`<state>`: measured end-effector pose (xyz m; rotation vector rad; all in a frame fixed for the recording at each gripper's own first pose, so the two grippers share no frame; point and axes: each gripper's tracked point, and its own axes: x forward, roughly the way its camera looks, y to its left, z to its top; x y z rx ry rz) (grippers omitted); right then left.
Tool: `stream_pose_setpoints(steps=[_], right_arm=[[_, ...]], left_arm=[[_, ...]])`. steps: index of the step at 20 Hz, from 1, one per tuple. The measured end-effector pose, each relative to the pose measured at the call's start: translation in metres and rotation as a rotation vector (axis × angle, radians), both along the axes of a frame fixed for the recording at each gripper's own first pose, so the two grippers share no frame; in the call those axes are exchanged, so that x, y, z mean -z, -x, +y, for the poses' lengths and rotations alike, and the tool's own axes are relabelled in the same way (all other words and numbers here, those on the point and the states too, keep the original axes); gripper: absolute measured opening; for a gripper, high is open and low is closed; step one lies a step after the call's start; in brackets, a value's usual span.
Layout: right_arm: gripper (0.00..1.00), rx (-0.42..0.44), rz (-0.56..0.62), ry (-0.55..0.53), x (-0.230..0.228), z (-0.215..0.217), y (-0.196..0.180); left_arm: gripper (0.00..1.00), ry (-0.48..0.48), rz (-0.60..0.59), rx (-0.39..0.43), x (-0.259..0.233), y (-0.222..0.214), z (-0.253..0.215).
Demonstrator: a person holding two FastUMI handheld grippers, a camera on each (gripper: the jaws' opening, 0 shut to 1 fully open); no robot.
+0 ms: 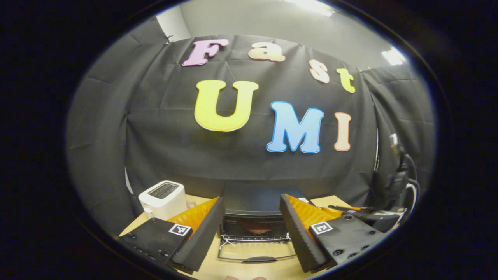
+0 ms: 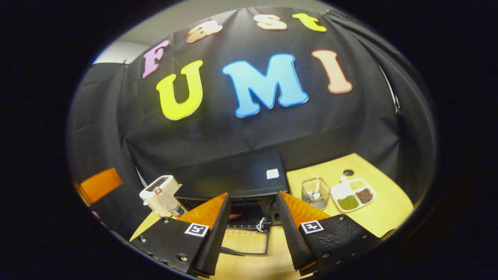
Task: Open the electric oven with the left hand, put the food in, and close the electric oven.
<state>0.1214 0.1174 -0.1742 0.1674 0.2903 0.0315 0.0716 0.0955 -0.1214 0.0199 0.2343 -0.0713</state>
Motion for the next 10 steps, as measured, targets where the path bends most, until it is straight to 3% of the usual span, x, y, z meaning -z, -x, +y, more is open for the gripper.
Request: stream_pose_setpoints(steps=[7, 8, 10], right_arm=[[0.71, 0.152, -0.221, 0.1, -0.112, -0.075, 0.05], [0.84, 0.16, -0.235, 0.108, -0.12, -0.081, 0.054], [0.82, 0.17, -0.263, 0.116, -0.131, -0.087, 0.059]], left_arm=[[0.98, -0.014, -0.092, 0.035, -0.043, -0.001, -0.049], [0.98, -0.01, -0.103, 0.038, -0.05, -0.001, -0.053], [0.99, -0.01, -0.115, 0.043, -0.058, 0.0, -0.06]])
